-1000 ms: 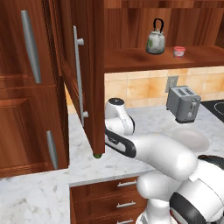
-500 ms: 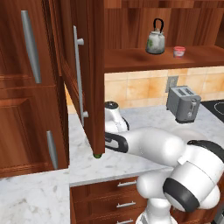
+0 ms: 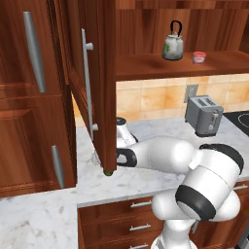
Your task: Pick the avocado and bread from the counter and place them on the plate. Then pick the jam from the cabinet and place it next to the plate. Lastly close the cabinet door.
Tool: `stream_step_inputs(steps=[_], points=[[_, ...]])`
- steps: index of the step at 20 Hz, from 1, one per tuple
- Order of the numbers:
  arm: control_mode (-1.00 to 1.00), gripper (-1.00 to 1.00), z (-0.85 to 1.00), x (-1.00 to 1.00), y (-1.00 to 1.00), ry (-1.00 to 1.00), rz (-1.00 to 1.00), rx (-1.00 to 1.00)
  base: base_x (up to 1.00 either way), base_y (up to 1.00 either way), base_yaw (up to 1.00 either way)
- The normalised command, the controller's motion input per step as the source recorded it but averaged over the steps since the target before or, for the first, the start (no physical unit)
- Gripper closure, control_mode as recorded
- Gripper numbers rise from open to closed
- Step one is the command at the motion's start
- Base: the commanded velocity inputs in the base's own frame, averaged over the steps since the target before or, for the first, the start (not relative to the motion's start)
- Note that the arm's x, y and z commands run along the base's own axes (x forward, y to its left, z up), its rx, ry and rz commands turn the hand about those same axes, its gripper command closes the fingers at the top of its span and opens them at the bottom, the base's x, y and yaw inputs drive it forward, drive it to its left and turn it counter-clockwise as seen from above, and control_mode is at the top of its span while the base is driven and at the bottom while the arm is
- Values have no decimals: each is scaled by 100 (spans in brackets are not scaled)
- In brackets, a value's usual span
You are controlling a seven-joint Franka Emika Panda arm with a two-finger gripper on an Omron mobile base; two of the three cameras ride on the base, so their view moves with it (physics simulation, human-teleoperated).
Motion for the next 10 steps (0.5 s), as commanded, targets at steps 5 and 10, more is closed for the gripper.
stream_step_inputs(steps=[5, 10], points=[[-100, -100, -25, 12, 4, 7, -13, 0, 0, 0, 0], [-100, -100, -26, 13, 3, 7, -13, 0, 0, 0, 0]])
